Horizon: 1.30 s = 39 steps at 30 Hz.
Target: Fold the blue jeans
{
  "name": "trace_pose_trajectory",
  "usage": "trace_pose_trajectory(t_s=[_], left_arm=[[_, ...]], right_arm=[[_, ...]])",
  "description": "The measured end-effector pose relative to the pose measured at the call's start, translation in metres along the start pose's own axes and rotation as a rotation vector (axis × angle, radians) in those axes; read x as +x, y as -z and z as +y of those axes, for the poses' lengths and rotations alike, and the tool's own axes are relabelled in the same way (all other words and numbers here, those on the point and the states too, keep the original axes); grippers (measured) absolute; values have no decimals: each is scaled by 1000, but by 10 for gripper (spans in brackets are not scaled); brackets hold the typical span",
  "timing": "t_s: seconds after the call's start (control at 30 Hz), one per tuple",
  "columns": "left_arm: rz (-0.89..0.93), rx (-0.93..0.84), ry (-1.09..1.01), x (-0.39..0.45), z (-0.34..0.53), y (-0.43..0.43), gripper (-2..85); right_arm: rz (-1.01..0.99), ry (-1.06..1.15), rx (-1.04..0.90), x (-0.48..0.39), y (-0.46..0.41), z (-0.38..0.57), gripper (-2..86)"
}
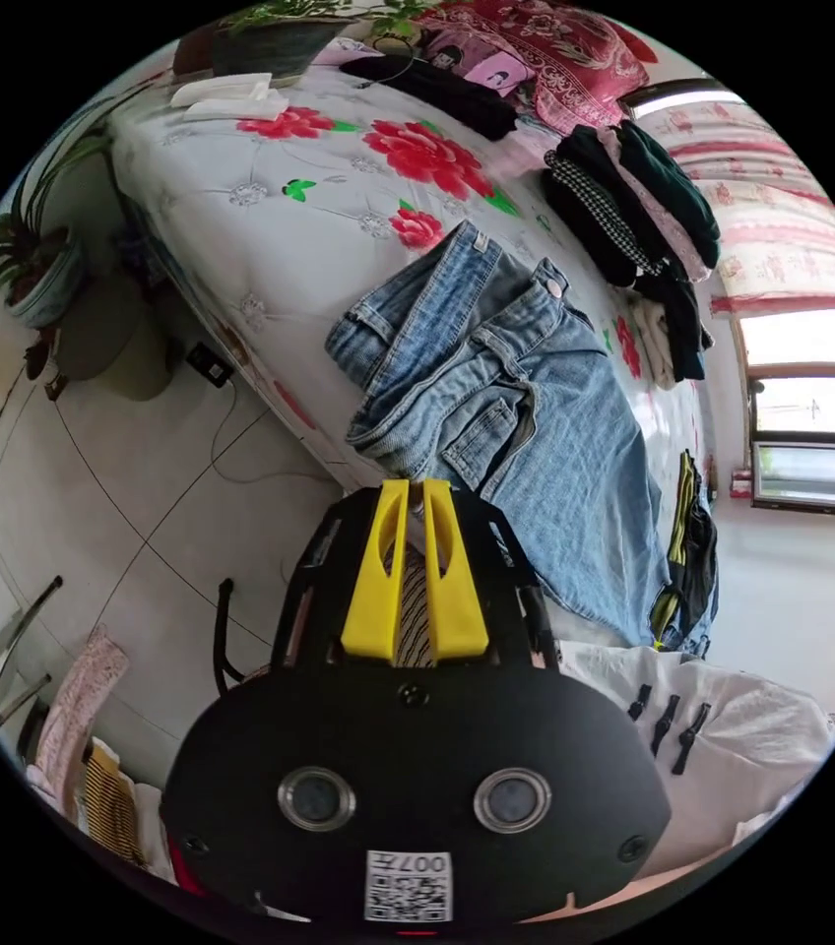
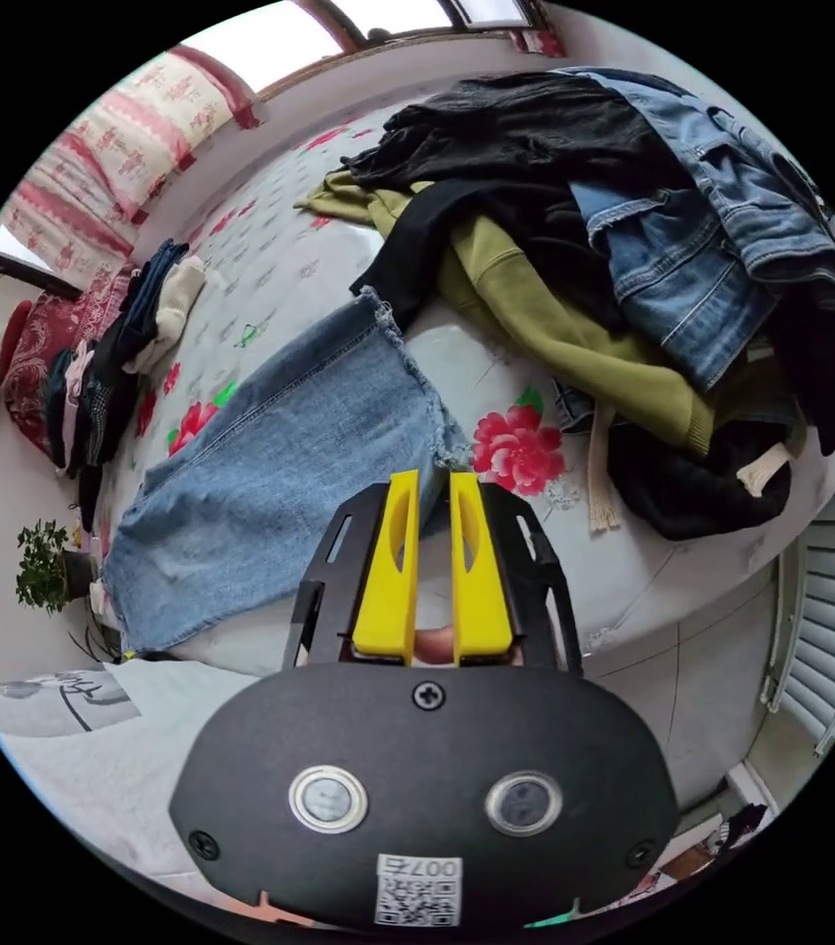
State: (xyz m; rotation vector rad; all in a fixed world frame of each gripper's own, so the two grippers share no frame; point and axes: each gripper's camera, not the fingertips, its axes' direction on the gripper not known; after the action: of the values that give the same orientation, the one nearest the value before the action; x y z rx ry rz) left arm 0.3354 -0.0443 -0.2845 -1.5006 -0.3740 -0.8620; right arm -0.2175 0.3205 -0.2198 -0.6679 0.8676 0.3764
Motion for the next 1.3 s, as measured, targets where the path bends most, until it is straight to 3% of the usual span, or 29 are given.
trace_pose_trajectory(t_s=[0.07, 0.17, 0.33, 0.47, 0.63, 0.73, 1.0, 1.13, 1.3], left_arm=[[42, 23, 46, -4, 2, 2, 4], [58, 26, 72, -5, -1, 1, 5], [55, 12, 65, 2, -10, 1, 0], [97, 23, 63, 0, -9, 6, -4], [149, 22, 77, -7, -8, 6, -5], [171, 15, 71, -10, -7, 7, -6], [204, -28, 82, -15, -8, 2, -7], [207, -29, 82, -12, -2, 5, -8], [358, 58, 3, 6, 15, 50, -9]], right_arm=[[8, 25, 94, -12, 17, -5, 32], [-113, 235, 149, -73, 24, -29, 37], [-525, 688, -97, -250, -44, -80, 44], [-590, 917, -277, -369, -108, -90, 51], [-506, 1052, -559, -467, -208, -86, 61], [-505, 1053, -837, -472, -244, -75, 61], [-584, 723, -906, -451, -270, -138, 64], [-668, 497, -1189, -461, -330, -125, 42], [-763, 479, -1039, -459, -307, -162, 15]])
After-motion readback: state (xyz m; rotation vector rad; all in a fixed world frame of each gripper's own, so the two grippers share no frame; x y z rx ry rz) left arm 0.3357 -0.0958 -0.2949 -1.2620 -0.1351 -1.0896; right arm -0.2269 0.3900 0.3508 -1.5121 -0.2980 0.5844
